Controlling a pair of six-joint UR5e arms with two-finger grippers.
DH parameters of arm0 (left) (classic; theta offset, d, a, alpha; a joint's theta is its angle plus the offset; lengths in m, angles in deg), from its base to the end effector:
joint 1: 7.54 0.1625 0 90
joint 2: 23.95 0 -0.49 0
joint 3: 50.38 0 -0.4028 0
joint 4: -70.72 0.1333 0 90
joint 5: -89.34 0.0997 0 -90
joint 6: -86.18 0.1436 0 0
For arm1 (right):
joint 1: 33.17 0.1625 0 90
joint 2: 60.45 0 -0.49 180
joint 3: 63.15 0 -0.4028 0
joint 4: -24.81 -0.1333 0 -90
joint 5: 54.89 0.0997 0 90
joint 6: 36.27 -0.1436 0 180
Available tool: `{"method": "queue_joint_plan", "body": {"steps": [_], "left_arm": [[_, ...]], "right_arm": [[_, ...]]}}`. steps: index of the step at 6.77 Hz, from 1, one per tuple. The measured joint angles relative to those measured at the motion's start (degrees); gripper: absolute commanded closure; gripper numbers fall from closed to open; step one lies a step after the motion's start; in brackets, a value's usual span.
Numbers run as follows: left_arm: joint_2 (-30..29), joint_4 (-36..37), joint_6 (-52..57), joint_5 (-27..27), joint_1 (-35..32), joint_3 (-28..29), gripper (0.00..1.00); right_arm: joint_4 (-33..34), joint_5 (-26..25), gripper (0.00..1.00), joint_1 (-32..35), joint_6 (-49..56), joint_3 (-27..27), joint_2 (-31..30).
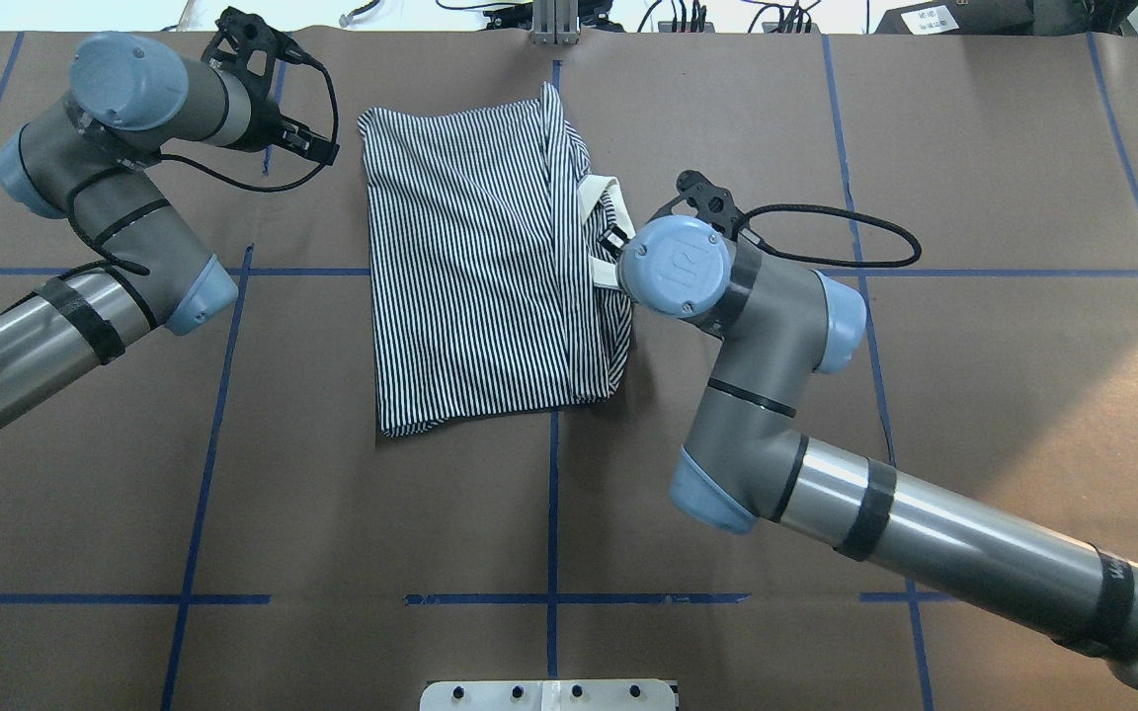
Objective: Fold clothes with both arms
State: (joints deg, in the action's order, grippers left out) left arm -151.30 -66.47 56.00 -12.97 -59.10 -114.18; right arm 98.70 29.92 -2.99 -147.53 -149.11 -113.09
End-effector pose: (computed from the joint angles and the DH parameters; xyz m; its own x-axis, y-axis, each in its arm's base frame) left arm 0.4569 -0.7407 0.4629 0.7280 0.4413 -0.5246 0.0459 0.7322 0.6795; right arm -0.6244 -0.5324 0.3480 0.3209 0.6043 0.7292 -0.7258 0.6516 -0.2206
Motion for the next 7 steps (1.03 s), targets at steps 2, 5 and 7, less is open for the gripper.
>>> {"method": "queue_joint_plan", "body": {"steps": [2,5,7], "left_arm": [[0.0,0.0,-0.4,0.0,0.4,-0.2,0.00],[0.1,0.0,-1.2,0.0,0.9,-0.6,0.00],[0.4,0.0,-1.9,0.0,1.4,-1.3,0.00]], "right_arm": [[0.6,-3.6,1.00,-3.7,0.0,-9.1,-8.5],[0.6,-5.2,1.00,-4.9,0.1,-11.8,-12.8],[0.7,-5.4,0.00,-5.1,0.2,-12.0,-13.6]]}}
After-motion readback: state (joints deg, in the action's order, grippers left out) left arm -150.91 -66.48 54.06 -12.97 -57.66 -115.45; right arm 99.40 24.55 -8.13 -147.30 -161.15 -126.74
